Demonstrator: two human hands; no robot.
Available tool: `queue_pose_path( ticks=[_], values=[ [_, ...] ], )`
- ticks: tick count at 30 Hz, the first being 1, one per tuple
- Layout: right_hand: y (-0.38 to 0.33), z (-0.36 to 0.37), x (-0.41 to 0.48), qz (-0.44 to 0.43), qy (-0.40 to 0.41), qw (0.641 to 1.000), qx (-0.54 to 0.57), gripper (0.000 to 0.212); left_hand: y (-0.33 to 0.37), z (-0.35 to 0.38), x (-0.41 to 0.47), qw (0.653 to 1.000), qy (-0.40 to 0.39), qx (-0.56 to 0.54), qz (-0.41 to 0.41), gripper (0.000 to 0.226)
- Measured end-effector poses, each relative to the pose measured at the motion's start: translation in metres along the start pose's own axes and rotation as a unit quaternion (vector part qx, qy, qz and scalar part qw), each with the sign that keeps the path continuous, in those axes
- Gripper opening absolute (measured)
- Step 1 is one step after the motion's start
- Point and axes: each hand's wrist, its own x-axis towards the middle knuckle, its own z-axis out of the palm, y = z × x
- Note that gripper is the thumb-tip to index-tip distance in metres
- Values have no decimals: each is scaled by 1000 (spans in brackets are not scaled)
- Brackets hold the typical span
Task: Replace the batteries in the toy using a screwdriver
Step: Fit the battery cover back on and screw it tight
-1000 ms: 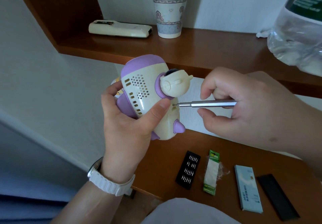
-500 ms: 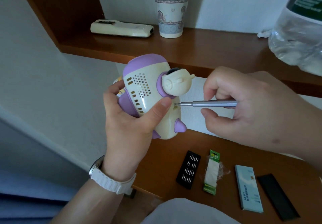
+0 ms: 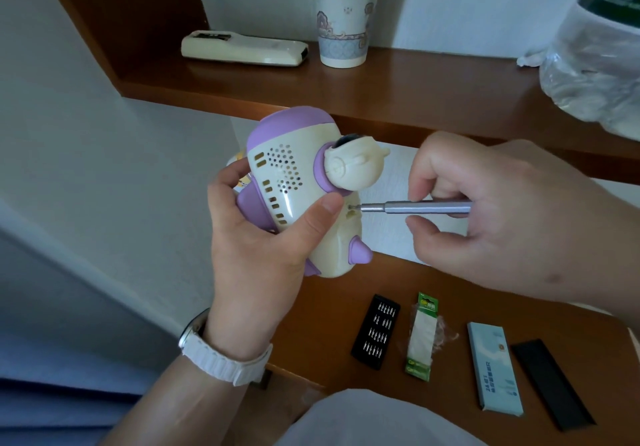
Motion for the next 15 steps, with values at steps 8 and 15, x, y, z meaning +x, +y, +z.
queue_pose_path(
  ticks=[8, 15],
  values=[
    [-3, -2, 1, 6, -13, 1000, -3, 26, -2, -1, -1, 1000, -2, 1, 6, 90],
    [-3, -1, -2, -11, -6, 1000, -3, 16, -2, 0, -3, 1000, -10, -3, -3, 90]
  ],
)
